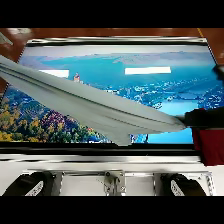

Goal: Fold the shirts.

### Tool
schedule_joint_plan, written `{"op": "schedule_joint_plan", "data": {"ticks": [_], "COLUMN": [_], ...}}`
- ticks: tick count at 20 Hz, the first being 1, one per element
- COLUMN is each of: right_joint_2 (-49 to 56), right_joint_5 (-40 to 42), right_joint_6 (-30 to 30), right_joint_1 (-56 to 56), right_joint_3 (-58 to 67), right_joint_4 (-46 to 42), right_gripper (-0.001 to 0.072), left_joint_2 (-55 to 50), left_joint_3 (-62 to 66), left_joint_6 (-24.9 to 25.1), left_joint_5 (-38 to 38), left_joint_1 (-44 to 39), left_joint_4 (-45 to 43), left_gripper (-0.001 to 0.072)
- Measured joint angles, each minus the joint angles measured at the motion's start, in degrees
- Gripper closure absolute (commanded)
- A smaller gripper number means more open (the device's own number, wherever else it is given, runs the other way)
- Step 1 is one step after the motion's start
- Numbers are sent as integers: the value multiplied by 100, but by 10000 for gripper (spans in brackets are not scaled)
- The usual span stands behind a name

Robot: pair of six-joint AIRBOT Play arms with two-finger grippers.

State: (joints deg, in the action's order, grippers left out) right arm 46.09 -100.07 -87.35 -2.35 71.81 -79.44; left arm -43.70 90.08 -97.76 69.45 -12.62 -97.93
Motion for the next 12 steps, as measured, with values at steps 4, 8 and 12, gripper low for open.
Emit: {"op": "schedule_joint_plan", "data": {"ticks": [4,8,12], "right_joint_2": [684,1762,2750], "right_joint_5": [1012,2688,4481], "right_joint_6": [-4,-11,-44], "right_joint_1": [0,-4,-11], "right_joint_3": [-1025,-1349,-1436], "right_joint_4": [-4,175,892], "right_gripper": [640,639,639], "left_joint_2": [-925,-2234,-3515], "left_joint_3": [-157,-199,-212], "left_joint_6": [44,46,44], "left_joint_5": [57,-328,-713], "left_joint_1": [59,76,79], "left_joint_4": [-13,111,592], "left_gripper": [669,668,667]}}
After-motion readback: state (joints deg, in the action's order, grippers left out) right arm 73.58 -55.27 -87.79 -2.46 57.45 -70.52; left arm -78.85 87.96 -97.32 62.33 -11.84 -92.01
